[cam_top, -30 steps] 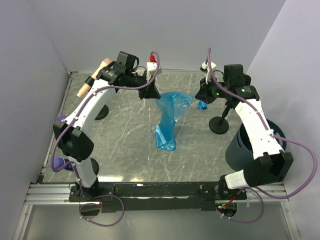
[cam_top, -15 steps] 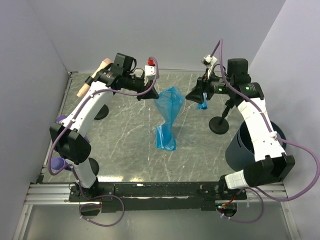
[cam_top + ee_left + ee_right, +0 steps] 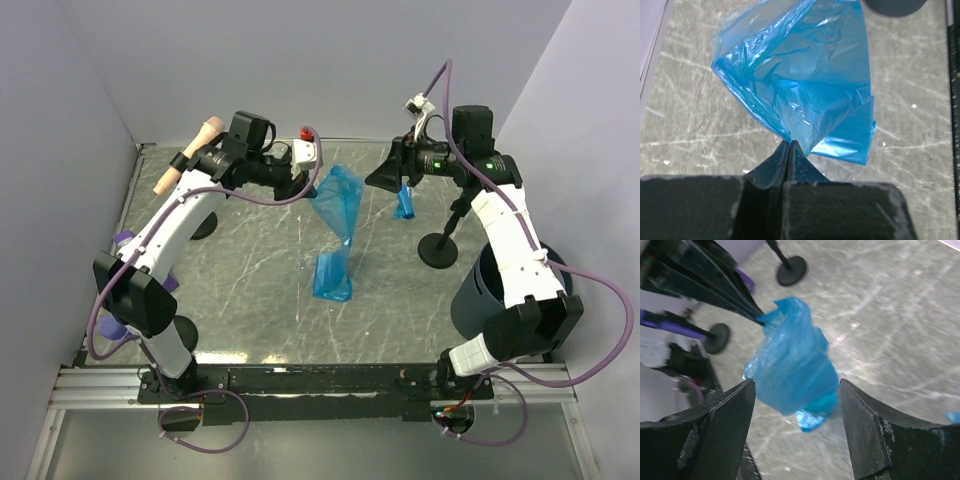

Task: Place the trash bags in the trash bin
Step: Unfold the trash bag at the center of the board.

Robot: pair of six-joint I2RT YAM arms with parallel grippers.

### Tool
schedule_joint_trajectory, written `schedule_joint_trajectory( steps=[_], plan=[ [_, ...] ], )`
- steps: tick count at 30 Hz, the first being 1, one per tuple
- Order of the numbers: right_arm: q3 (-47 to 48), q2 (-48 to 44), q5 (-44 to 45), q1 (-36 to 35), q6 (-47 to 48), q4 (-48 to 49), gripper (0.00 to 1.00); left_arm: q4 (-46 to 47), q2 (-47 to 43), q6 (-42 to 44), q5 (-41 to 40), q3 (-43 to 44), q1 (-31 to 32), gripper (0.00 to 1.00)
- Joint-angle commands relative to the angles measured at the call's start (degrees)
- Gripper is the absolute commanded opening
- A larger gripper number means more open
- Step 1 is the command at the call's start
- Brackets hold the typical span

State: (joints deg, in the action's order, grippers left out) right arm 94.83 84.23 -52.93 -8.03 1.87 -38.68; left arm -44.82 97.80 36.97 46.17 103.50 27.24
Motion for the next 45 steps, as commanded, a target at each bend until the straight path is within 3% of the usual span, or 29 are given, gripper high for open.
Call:
schedule_joint_trajectory(
  steps=[1, 6, 10, 14, 25, 29, 35, 41, 45],
  plan=[
    [-2.3, -2.5, 7.4, -0.1, 11.8, -6.0, 0.74, 2.5, -3.2, 3.0, -3.7, -1.5, 0.3, 0.01],
    [-8.0, -6.3, 4.4, 0.3, 15.4, -7.4, 0.74, 1.1, -2.9, 6.0, -5.8, -1.8, 1.3, 0.01],
    [-7.7, -6.8, -2.7, 0.3, 15.9, -8.9, 0.75, 1.0, -3.1, 7.7, -7.8, -3.2, 2.6, 0.01],
    [-6.9, -6.6, -4.3, 0.6, 16.9, -10.4, 0.75, 1.7, -3.7, 8.7, -9.6, -5.1, 3.4, 0.01],
    [-5.8, -5.2, 8.7, 1.8, 26.5, -18.9, 0.73, 4.1, -5.3, 9.3, -13.3, -9.0, 3.8, 0.00],
    [-5.4, -5.7, 4.1, 2.5, 22.4, -16.1, 0.73, 5.0, -5.8, 9.3, -12.8, -9.2, 4.2, 0.01],
    [-4.0, -3.1, -2.3, 1.7, 6.2, -6.3, 0.75, 5.9, -6.3, 7.9, -11.4, -8.9, 4.8, 0.01],
    [-5.1, 0.8, -3.4, -1.5, -3.9, -0.8, 0.77, 6.7, -6.2, 6.0, -11.4, -8.4, 5.5, 0.01],
    [-4.9, 2.5, -1.6, -5.3, -4.0, -1.0, 0.77, 6.8, -6.2, 5.5, -11.2, -8.6, 5.5, 0.01]
  ],
)
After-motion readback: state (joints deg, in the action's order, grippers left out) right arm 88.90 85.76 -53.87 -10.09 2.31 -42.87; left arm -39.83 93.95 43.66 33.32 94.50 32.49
